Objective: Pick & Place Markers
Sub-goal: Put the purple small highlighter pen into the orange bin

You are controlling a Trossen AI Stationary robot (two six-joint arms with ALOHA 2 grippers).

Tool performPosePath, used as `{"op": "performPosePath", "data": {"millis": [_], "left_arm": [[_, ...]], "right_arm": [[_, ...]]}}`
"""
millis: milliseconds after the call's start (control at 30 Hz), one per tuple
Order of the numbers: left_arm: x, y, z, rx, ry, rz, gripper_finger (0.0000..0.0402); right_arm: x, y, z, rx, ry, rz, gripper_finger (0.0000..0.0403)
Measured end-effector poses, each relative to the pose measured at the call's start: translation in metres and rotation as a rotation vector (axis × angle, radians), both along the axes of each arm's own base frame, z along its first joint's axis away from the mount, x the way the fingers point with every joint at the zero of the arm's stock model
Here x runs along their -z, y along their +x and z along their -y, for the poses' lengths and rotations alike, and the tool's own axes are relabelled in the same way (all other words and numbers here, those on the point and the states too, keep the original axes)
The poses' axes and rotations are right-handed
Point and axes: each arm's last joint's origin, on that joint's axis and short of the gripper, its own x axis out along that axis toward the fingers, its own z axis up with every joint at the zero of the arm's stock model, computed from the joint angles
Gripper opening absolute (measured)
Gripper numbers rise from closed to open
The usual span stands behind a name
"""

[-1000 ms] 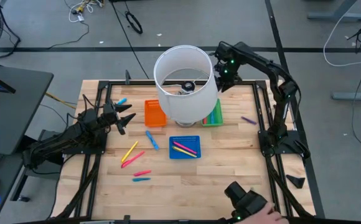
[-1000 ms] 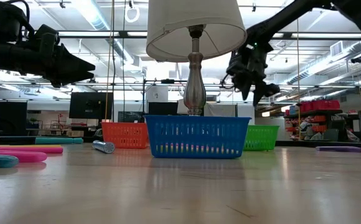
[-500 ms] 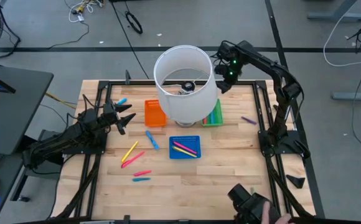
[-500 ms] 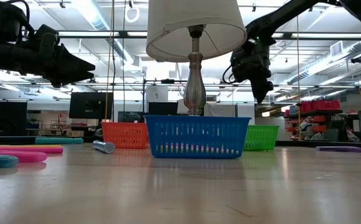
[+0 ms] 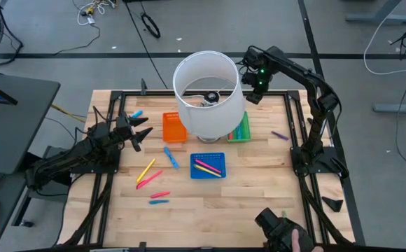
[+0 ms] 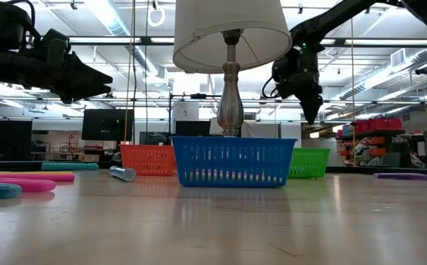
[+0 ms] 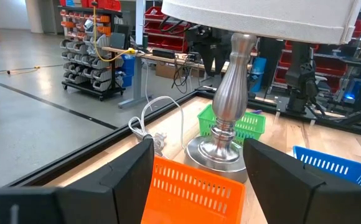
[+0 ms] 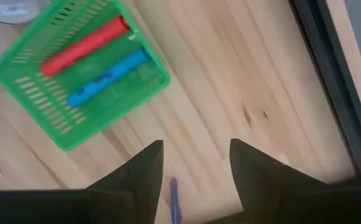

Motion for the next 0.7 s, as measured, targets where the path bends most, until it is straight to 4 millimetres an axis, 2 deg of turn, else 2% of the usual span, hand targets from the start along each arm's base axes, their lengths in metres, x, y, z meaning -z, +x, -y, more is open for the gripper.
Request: {"op": "performPosePath", "data": {"millis": [133,267,700], "left_arm": [[0.000,0.000,0.000,-0.001,0.000,0.000,0.0252],[0.000,0.000,0.000,0.000,0.000,0.000,0.0252],[0.000,0.000,0.000,0.000,0.000,0.000,0.0252]], "right_arm": [[0.000,-0.005,-0.006,0.018,0.003,-0.041,0.0185],[0.004,-0.017,-0.020,0.022,-0.009,-0.039,0.0185],[0.040,-0.071,-0.078,0.012,-0.016,-0.031,0.0185]]}}
